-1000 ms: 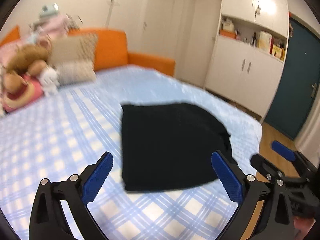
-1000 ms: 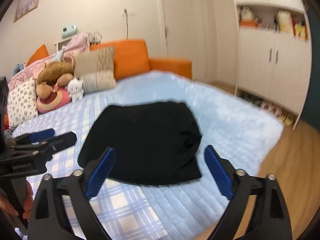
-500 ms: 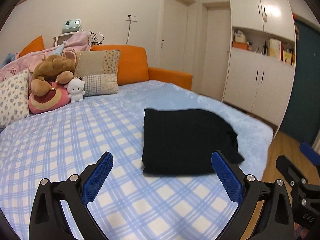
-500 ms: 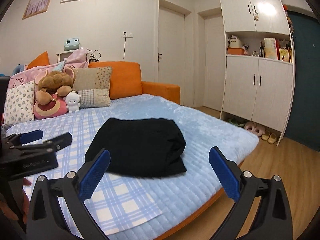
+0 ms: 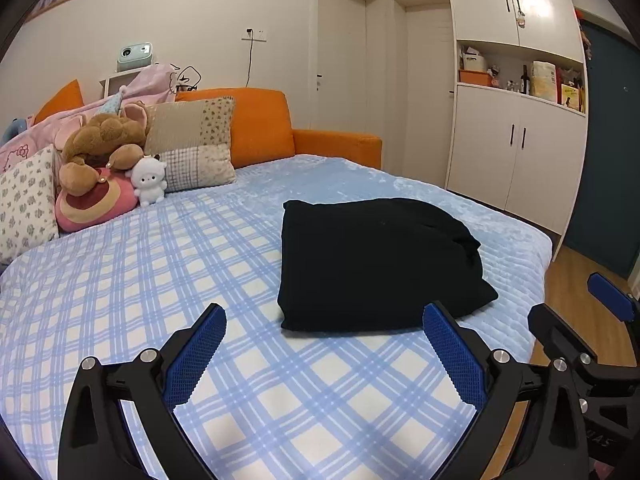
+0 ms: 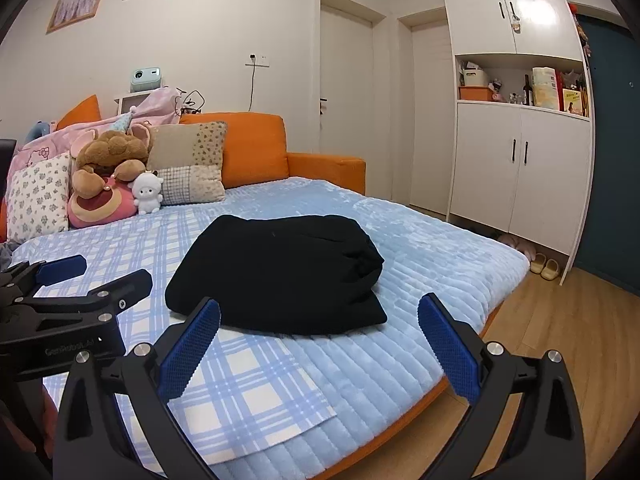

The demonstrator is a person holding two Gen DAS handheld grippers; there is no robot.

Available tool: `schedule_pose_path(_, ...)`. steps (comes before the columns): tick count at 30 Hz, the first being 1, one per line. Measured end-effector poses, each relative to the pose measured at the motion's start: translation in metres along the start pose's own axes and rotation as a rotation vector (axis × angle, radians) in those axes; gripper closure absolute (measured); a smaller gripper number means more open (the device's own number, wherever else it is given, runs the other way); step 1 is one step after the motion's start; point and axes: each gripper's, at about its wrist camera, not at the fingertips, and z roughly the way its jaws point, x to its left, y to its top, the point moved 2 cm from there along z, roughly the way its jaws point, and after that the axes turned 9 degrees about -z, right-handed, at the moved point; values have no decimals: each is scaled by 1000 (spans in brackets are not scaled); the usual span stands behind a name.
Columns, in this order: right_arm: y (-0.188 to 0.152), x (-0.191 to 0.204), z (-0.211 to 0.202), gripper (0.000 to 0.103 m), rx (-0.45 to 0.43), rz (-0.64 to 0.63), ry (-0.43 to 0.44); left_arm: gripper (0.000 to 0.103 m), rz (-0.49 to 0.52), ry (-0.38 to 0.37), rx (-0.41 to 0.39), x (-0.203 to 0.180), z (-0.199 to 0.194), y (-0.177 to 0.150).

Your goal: Fold large clothes

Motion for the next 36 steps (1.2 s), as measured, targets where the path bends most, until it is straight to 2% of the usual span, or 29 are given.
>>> schedule_pose_path(14,-3,-3,24,5,4,-5,0,3,1,21,18,-5,18,0)
schedule_pose_path(36,-14,-17,30,5,18,-11,-15,3,23,21,54,-21,31,-12)
